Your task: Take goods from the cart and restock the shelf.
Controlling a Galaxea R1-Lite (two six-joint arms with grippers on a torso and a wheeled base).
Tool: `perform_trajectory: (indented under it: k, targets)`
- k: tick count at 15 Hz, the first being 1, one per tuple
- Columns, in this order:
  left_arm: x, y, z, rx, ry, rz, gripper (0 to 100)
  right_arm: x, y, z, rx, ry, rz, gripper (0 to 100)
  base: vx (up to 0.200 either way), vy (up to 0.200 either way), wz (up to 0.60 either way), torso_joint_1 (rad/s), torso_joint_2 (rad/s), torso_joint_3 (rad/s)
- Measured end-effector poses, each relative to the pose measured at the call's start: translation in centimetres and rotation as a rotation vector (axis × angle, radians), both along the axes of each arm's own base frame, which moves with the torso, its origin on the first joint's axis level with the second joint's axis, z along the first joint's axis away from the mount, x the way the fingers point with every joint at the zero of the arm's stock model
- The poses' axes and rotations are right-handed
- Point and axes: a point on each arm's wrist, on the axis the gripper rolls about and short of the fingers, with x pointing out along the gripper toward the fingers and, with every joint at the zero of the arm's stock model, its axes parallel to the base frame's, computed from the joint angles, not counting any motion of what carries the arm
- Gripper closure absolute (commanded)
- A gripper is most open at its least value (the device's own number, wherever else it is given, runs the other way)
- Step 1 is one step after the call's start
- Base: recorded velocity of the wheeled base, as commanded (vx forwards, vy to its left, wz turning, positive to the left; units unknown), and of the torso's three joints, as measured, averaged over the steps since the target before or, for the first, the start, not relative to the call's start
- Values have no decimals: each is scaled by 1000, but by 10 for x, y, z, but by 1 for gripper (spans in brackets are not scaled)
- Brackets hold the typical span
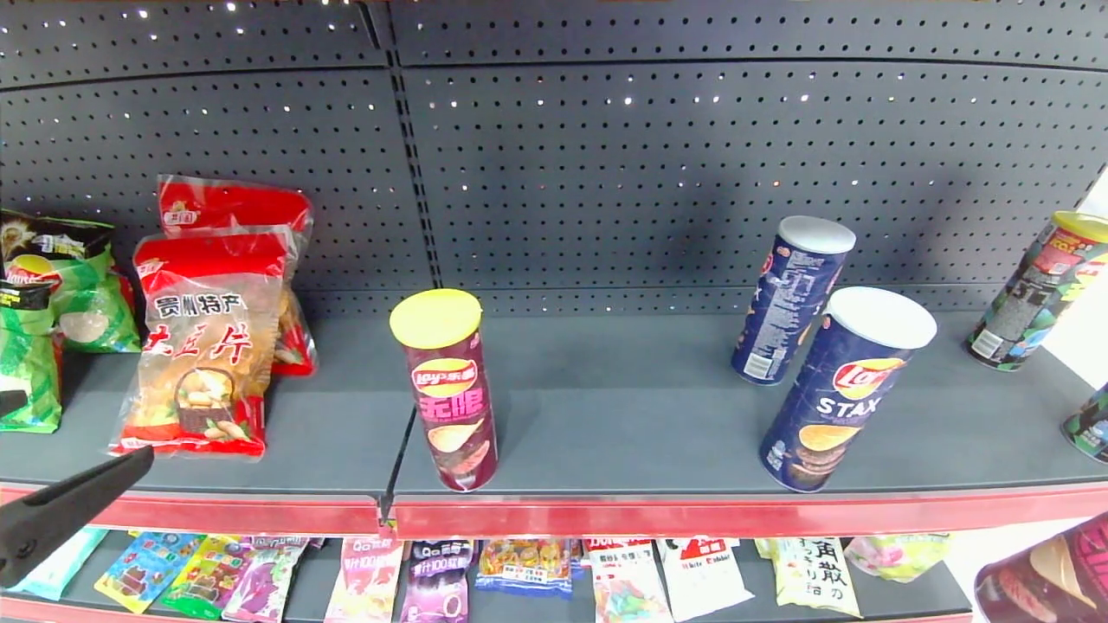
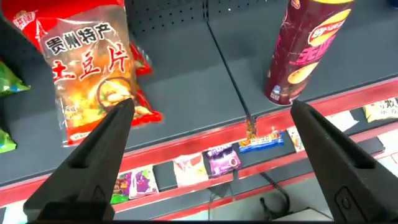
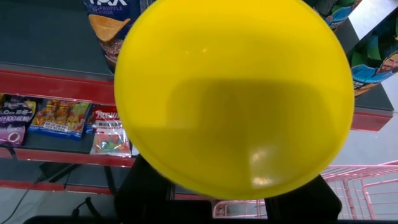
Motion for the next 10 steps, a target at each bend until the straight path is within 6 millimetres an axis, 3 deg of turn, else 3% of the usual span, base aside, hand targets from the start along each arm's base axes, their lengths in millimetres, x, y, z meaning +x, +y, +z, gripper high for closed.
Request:
perform_trajectory:
  k: [2,6,10]
  targets:
    - [1,0,-1,4,5,0,0,0,0,-1,0,2,0,100,0,0,0,0,0,0]
    - [1,0,-2,7,11,4,0,0,0,-2,-1,7,0,100,-200,0,0,6,1,0]
    - [0,0,-3,7,13,1,0,0,0,-2,-2,8,1,100,0,0,0,0,0,0]
